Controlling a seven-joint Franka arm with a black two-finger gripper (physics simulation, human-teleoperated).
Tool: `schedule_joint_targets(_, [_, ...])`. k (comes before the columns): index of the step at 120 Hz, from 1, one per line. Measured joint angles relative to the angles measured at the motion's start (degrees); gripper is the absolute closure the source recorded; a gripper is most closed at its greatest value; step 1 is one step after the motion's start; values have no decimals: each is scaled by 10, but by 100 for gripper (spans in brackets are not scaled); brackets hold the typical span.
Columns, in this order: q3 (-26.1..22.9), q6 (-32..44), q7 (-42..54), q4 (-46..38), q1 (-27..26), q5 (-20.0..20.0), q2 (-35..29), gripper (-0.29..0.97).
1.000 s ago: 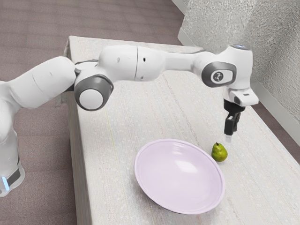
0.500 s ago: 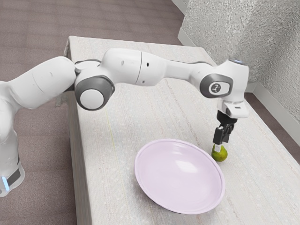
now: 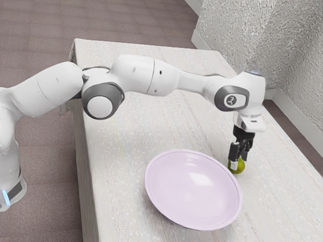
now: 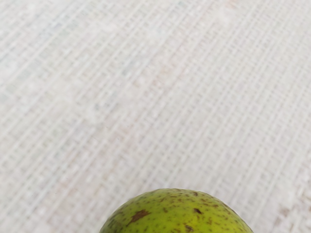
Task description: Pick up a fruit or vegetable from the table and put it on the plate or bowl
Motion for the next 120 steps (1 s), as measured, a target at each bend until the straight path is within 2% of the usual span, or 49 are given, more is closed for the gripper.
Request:
schedule_joint_targets(24, [-11,10,17,-1,0,-19,10,1])
schedule_joint_targets(47, [-7,19,30,-17,1,-32,9,16])
schedule_joint_targets(55, [-5,21,35,-24,2,-34,6,10])
schedule_joint_targets(67, [-5,24,42,-31,3,-38,4,-14])
schedule_joint_targets(86, [-4,27,50,-33,2,-40,3,-18])
schedule_joint_targets(92, [-4,27,52,-33,2,-40,3,-13])
schedule_joint_targets(110, [14,29,56,-59,1,-40,-21,22])
schedule_joint_targets(120, [16,31,58,-65,0,-40,-26,33])
